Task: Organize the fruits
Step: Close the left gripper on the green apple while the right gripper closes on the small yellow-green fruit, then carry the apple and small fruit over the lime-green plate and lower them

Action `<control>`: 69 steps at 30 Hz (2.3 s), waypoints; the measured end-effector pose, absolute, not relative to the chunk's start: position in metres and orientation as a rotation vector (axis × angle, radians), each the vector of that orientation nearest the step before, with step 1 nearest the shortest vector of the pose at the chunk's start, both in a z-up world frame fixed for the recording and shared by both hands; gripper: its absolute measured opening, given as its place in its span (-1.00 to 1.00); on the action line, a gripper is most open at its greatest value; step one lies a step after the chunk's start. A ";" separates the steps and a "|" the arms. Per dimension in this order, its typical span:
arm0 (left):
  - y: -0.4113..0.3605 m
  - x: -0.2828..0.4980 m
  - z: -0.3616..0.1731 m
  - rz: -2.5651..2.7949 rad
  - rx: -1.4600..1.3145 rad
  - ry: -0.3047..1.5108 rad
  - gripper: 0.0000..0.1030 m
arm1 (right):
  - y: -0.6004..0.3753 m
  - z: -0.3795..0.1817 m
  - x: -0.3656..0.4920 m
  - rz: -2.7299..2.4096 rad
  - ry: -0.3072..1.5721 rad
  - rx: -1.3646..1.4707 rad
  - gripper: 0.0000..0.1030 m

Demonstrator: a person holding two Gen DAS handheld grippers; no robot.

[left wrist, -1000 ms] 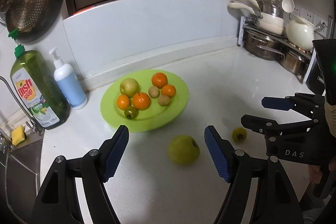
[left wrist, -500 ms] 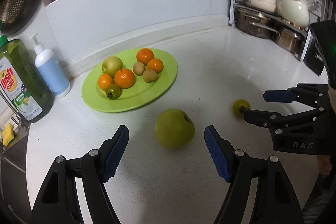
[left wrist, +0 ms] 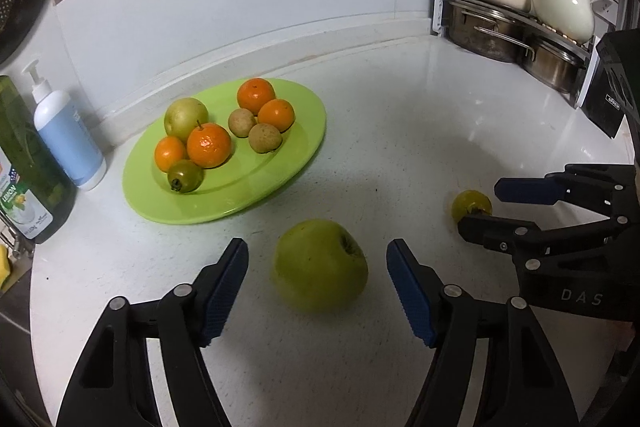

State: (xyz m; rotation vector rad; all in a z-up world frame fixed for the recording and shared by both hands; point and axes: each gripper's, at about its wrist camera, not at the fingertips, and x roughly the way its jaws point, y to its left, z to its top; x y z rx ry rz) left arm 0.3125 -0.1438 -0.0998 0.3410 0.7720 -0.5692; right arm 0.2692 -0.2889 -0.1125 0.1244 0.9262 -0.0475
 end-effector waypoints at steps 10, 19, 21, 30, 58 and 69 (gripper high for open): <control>-0.141 0.317 -0.105 -0.571 0.313 0.832 -0.01 | -0.290 -0.117 0.273 -0.044 0.941 0.139 -0.17; -0.140 0.318 -0.106 -0.570 0.287 0.834 -0.03 | -0.286 -0.117 0.275 -0.031 0.941 0.131 -0.41; -0.139 0.318 -0.106 -0.570 0.283 0.835 -0.03 | -0.287 -0.117 0.275 -0.033 0.940 0.132 -0.41; -0.133 0.314 -0.098 -0.571 0.270 0.830 -0.03 | -0.283 -0.111 0.271 -0.030 0.926 0.124 -0.41; -0.072 0.308 -0.009 -0.467 0.172 0.680 -0.03 | -0.228 -0.029 0.281 0.108 0.759 0.080 -0.41; -0.057 0.337 0.007 -0.435 0.169 0.664 -0.03 | -0.210 -0.015 0.320 0.171 0.750 0.078 -0.41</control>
